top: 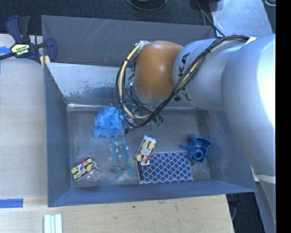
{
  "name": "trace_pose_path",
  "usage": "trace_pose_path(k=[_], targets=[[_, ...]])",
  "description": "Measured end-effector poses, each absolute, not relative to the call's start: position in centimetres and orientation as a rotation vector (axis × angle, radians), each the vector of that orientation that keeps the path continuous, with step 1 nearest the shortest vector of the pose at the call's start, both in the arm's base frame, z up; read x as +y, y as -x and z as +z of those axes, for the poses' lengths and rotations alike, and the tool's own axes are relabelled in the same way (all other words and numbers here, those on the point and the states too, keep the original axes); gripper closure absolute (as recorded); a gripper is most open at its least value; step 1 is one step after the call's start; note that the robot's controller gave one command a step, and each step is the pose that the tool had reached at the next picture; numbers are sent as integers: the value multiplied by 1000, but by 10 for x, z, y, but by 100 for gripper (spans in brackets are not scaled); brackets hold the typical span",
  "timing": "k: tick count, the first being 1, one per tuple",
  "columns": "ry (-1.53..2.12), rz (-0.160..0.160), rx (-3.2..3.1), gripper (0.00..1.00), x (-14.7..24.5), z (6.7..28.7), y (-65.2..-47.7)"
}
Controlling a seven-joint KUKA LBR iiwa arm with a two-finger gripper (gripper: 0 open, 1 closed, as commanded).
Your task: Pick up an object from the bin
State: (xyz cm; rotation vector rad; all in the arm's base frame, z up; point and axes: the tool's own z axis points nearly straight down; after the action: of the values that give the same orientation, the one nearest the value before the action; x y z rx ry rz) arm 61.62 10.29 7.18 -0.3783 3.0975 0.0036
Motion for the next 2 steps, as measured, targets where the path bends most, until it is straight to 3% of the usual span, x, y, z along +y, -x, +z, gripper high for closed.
trace_pose_path(k=[1,2], targets=[[378,4,3098,100,103,72,-616],[396,3,3097,100,93,166,-616]])
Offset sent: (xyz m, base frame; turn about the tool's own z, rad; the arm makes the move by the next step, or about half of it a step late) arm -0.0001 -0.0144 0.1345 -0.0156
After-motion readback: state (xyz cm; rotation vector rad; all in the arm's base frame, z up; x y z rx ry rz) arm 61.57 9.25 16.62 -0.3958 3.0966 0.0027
